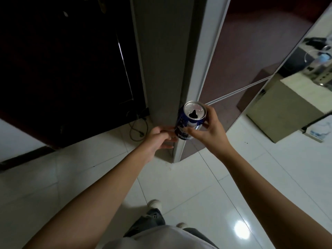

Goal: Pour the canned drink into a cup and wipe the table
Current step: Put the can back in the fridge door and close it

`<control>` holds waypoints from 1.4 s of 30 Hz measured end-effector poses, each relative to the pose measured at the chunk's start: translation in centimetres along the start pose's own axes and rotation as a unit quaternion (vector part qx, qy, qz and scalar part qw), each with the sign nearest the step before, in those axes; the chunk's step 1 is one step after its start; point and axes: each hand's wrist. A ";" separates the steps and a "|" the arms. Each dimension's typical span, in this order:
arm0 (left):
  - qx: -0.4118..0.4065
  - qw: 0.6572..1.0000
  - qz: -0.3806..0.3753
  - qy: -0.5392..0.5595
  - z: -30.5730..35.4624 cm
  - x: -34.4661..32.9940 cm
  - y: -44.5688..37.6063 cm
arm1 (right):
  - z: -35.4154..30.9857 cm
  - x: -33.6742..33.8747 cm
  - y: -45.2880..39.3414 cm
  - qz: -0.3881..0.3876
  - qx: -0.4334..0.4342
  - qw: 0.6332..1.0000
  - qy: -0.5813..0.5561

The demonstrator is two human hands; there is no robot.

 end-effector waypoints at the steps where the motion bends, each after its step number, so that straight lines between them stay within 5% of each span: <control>1: -0.001 1.000 -0.013 -0.011 0.3 0.2 -0.5 | -0.1 -0.2 -0.2 0.015 -0.003 1.000 -0.001; 12: -0.019 0.993 -0.113 -0.041 3.5 -2.0 -3.2 | -1.4 1.9 0.3 0.142 -0.019 0.989 -0.019; 28: -0.124 0.979 -0.154 -0.051 11.0 -5.3 -3.9 | -6.8 7.3 -2.2 0.204 0.066 0.977 -0.007; 35: -0.220 0.964 0.025 -0.149 12.6 -3.3 -8.0 | -7.2 8.1 -3.4 0.233 0.068 0.970 -0.031; 42: -0.265 0.906 0.022 -0.329 14.4 -4.0 -10.1 | -6.9 8.2 -4.3 0.250 0.055 0.966 -0.029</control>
Point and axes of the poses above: each hand's wrist, its own y-axis away from the middle knuckle, its own x-axis out of the back of the hand, z = x × y, and after that the axes turned 3 degrees about -x, right-handed
